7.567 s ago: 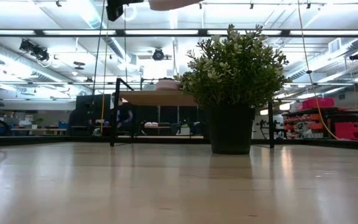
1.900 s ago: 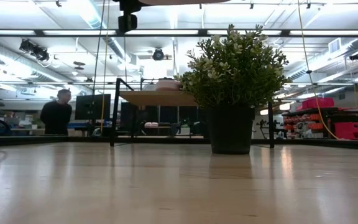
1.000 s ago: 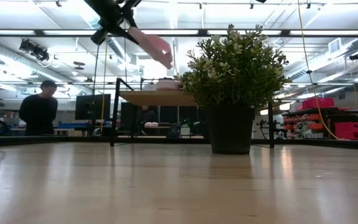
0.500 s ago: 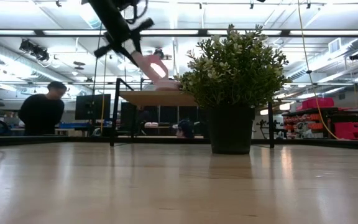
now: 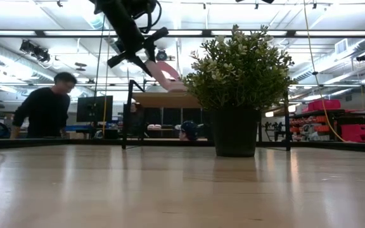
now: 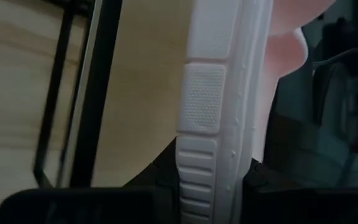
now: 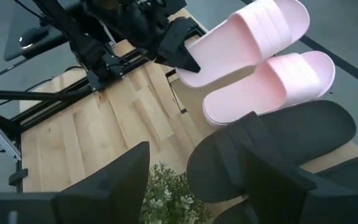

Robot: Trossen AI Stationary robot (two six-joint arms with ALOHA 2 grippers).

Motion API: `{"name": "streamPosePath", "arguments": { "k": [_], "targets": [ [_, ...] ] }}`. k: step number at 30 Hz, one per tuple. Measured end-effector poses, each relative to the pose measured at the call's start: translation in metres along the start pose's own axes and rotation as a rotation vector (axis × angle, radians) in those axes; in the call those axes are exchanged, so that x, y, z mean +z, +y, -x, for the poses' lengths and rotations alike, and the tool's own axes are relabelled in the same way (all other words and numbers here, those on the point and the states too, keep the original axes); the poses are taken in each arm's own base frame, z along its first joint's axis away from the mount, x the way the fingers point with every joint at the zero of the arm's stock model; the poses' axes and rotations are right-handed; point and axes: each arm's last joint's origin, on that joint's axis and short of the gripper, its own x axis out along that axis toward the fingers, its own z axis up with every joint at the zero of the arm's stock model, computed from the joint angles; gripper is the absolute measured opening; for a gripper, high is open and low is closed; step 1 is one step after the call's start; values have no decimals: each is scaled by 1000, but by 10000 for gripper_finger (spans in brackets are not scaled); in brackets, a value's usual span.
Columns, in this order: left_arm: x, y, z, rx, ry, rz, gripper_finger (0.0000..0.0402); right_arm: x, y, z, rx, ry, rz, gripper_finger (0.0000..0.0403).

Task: Pick and place slides into the shelf
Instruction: Put the pink slipper on the shelf

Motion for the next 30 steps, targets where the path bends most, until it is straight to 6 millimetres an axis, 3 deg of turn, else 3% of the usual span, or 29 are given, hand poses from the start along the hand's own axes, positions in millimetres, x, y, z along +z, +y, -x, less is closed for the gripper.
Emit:
{"name": "streamPosePath", "arguments": {
  "k": [10,18,30],
  "targets": [
    [1,-4,0,-49,22,189,75,0,4,0,15,-7,-1,249],
    [8,-6,-2,-106,115,168,78,0,4,0,15,-7,-2,249],
    [-1,-2,-1,-55,195,144,124,0,4,0,16,-7,-17,249]
  ]
}}
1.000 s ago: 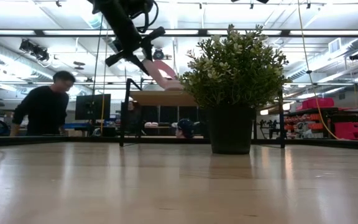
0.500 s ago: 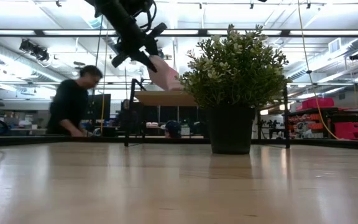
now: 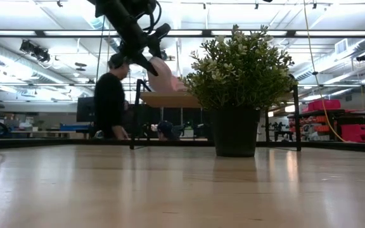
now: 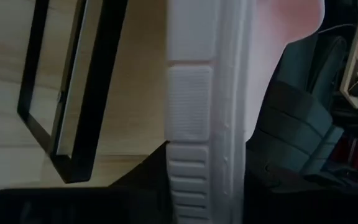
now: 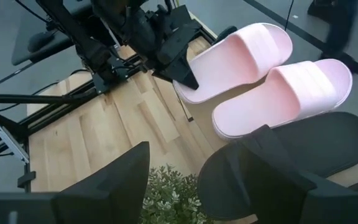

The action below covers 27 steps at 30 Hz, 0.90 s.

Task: Pick and place slides into the shelf
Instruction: Put the pink slipper on the shelf

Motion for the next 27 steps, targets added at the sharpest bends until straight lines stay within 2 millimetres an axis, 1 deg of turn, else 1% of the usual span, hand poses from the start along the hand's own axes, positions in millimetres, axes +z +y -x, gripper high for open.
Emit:
{"name": "streamPosePath", "arguments": {
  "k": [9,19,23,27],
  "targets": [
    [0,-4,0,-35,-18,-113,169,0,0,0,13,5,0,249],
    [-1,-4,0,-40,14,-199,202,-1,3,0,47,16,5,249],
    [-2,-4,0,-46,34,-229,212,-3,9,-1,99,34,53,249],
    [-2,-4,0,-50,41,-231,213,-9,14,-7,121,64,110,249]
  ]
}}
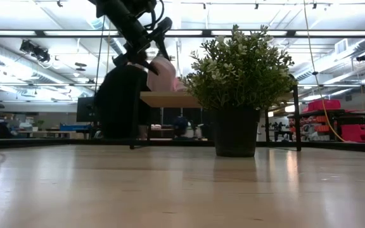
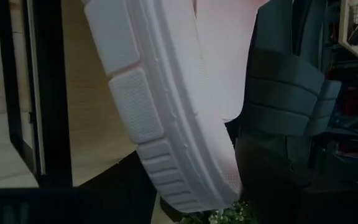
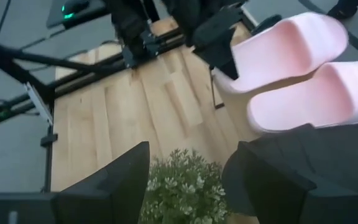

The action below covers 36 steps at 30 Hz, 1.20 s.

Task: Pick and place slides into the shelf
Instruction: Put the pink slipper on the shelf

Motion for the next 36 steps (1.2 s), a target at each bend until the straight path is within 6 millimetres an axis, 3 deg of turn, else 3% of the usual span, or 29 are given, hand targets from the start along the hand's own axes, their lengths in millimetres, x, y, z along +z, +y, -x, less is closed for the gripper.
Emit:
{"name": "streamPosePath", "arguments": {
  "k": [12,20,28,36],
  "targets": [
    [-1,-3,0,-47,52,-107,226,-10,0,-24,8,34,36,249],
    [-3,1,0,-29,107,-147,221,-9,0,-25,11,27,38,249],
    [-5,6,1,28,133,-147,247,-10,1,-25,46,35,41,249],
    [-7,5,1,20,135,-168,263,-10,1,-27,66,39,179,249]
  ]
}}
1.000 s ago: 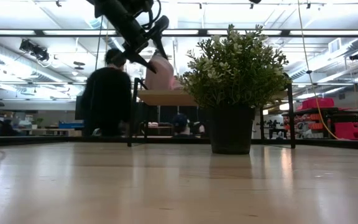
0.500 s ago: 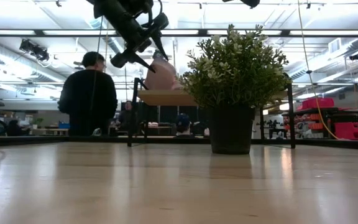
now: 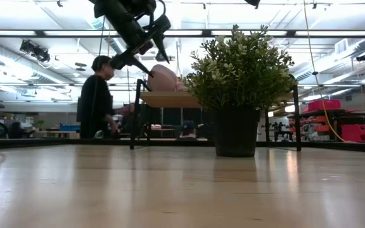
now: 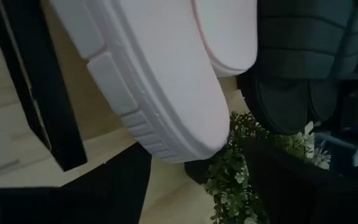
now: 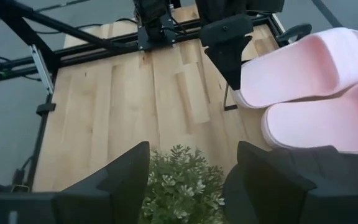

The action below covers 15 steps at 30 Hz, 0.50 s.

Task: Pick and place slides into the shelf
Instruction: Put the pink slipper on the shelf

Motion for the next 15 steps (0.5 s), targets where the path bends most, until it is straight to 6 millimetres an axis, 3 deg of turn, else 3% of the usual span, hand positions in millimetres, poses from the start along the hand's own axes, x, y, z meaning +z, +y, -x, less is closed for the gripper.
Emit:
{"name": "streamPosePath", "arguments": {
  "k": [15],
  "targets": [
    [0,2,12,-21,45,-59,266,4,-4,-17,-7,10,67,249]
  ]
}}
